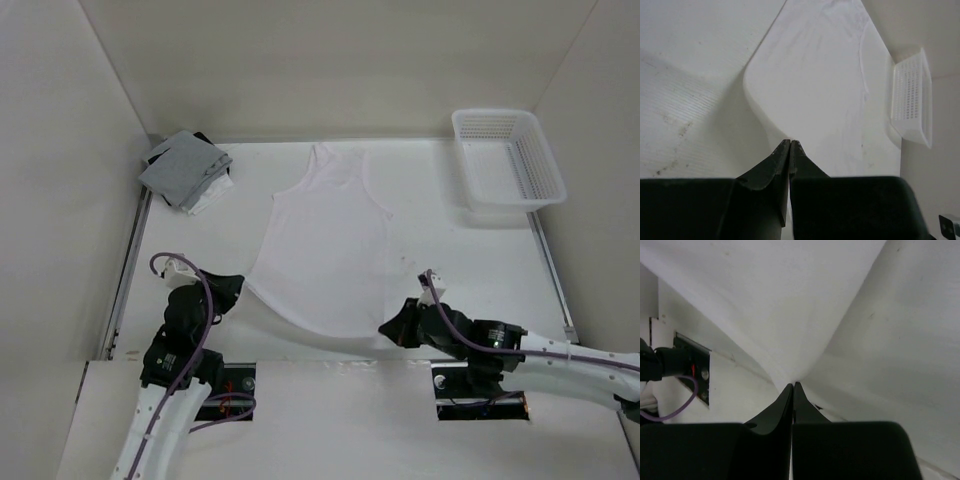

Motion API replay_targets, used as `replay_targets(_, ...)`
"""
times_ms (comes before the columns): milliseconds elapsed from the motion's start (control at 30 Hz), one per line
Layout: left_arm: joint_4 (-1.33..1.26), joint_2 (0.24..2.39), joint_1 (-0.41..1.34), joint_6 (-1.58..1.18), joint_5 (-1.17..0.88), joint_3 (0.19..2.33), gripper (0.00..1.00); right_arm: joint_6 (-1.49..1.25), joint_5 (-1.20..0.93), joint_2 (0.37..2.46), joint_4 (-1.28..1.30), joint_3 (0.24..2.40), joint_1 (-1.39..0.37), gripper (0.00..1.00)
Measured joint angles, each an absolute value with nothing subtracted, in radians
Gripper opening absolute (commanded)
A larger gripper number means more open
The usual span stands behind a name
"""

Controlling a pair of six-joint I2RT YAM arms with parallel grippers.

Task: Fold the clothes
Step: Fold the tank top

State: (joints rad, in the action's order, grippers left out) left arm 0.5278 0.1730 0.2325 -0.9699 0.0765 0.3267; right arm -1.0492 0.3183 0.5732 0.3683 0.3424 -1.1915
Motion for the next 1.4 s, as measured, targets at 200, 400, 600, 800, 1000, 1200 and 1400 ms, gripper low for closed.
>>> replay_targets(200, 0.441, 0.291, 0.264, -0.982, 0.168, 0.385, 0.00, -1.021, 0.354, 0.648, 0.403, 0.427, -1.063, 0.00)
replay_targets(400, 0.064, 0.880, 0.265, -0.989, 0.242, 0.525, 0.00, -0.820, 0.225, 0.970, 0.188, 0.628, -0.601, 0.00)
replay_targets(600, -0.205, 1.440, 0.249, -0.961, 0.285, 0.921, 0.00, -0.713, 0.096, 1.425, 0.006, 0.969, -0.348, 0.00)
replay_targets(800, -0.301, 1.953, 0.208, -0.932, 0.270, 1.463, 0.19, -0.685, 0.006, 1.861, -0.046, 1.429, -0.226, 0.08)
replay_targets(1000, -0.253, 2.275, 0.167, -0.908, 0.203, 1.781, 0.45, -0.731, -0.029, 2.198, -0.052, 1.793, -0.170, 0.55)
replay_targets(1200, -0.304, 2.055, 0.147, -0.904, 0.192, 1.317, 0.35, -0.729, -0.006, 2.074, -0.066, 1.502, -0.178, 0.35)
replay_targets(1400, -0.376, 1.678, 0.212, -0.932, 0.226, 0.842, 0.31, -0.737, 0.007, 1.715, -0.160, 0.993, -0.286, 0.04)
